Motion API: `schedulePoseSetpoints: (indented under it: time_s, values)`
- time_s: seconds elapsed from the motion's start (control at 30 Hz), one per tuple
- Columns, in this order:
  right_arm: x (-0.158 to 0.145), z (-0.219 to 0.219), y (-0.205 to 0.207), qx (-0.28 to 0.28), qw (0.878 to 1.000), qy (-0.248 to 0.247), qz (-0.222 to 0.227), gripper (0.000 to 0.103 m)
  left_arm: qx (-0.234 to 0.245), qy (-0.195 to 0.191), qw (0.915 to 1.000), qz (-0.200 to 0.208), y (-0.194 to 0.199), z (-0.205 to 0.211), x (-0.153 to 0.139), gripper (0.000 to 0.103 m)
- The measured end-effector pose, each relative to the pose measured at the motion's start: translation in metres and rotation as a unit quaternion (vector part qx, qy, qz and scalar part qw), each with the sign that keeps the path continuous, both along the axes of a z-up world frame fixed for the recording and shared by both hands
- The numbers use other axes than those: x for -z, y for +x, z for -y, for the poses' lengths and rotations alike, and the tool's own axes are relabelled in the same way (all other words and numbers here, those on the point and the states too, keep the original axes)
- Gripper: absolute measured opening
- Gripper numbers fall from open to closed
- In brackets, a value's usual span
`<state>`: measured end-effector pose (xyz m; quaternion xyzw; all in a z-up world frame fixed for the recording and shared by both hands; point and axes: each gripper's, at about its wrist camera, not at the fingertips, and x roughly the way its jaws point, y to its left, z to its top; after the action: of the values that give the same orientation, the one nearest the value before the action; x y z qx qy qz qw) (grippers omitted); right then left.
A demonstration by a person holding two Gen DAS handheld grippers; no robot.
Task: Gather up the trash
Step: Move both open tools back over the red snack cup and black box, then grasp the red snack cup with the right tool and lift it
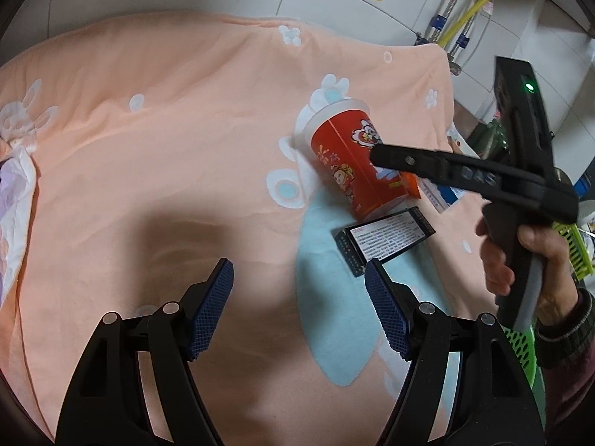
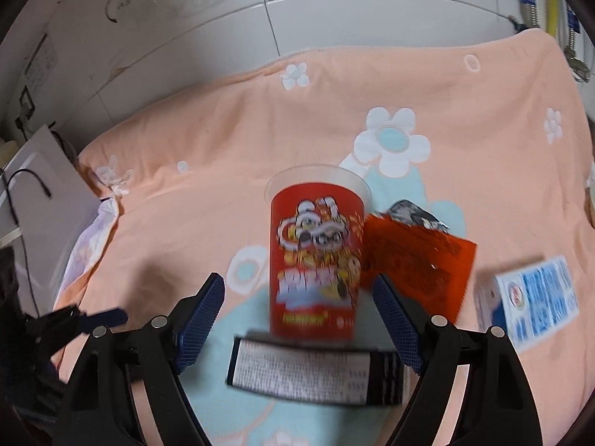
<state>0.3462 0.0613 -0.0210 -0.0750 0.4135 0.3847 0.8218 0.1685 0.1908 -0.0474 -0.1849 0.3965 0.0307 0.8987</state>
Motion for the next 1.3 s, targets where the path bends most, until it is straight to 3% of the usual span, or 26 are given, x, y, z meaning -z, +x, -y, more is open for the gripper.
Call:
schedulePoseSetpoints:
  time_s: [0.37,0.63,0.93,1.3]
  values:
    - [0.019,-0.030,0.031,0.012,0.999,-0.026,-0.017,0.079,0.014,0.003,0.9999,-0.002,0.004,0.001,0.004,0.073]
    - [0.029,-0.035,0.039,0.019,0.999,-0.035,-0.026,0.069,0.010,0.025,0.9996,0.009,0.006,0.007,0.003,0.089]
    - [0.008,-0.015,0.025,0.023,1.000,0.001,-0.009,0.068,0.024,0.032,0.9991,0.016,0.011,0.014,-0.004,0.094]
    - [-0.022,0.031,-0.004,0.036,0.999,0.027,0.019,0.068,0.049,0.082,0.9953,0.017,0.017,0.039,-0.011,0.094]
